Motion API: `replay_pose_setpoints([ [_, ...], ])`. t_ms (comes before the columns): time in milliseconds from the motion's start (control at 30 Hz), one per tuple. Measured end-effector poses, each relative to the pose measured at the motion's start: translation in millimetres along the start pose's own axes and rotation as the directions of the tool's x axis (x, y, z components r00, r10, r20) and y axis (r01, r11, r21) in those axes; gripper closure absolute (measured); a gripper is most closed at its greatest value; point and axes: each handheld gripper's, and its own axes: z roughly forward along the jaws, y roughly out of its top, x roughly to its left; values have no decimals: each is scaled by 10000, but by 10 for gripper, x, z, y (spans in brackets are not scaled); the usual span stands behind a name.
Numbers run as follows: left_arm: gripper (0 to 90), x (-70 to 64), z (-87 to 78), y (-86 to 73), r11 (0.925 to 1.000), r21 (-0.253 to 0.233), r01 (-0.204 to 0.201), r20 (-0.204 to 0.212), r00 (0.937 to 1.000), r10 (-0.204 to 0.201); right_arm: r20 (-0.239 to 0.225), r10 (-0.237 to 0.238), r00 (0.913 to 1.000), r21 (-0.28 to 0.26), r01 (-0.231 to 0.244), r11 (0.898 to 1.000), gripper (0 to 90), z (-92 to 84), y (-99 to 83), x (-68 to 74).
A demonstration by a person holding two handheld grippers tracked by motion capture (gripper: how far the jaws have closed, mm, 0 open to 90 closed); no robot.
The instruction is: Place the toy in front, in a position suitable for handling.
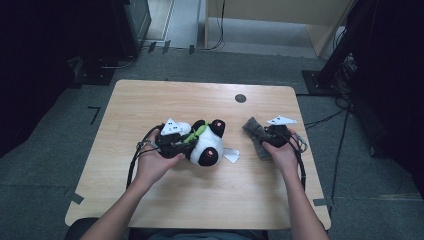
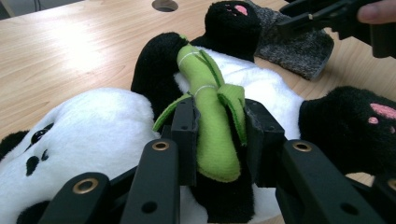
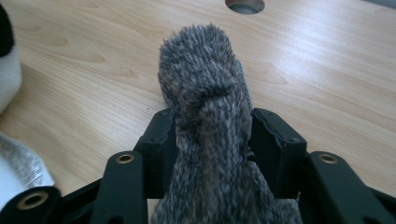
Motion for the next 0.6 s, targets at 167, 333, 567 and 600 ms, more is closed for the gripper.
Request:
replay_pose_setpoints([
  [167,633,18,3,-43,9999,-164,35,133,9999,-33,230,-93,9997,488,82,9988,603,143,-37,-5],
  [333,587,19,11,-55,9996,-292,-64,121,9999,67,172,-19,9998,662,7,9978,702,188,-55,-17],
  [567,543,34,-23,-52,9993,-374,24,304,9995,-12,-25,488,9988,680,-485,9965,775,151,-66,-84],
  [600,538,37,-37,-49,9992,-411,32,319,9995,-19,-21,496,9988,666,-494,9966,778,141,-63,-90],
])
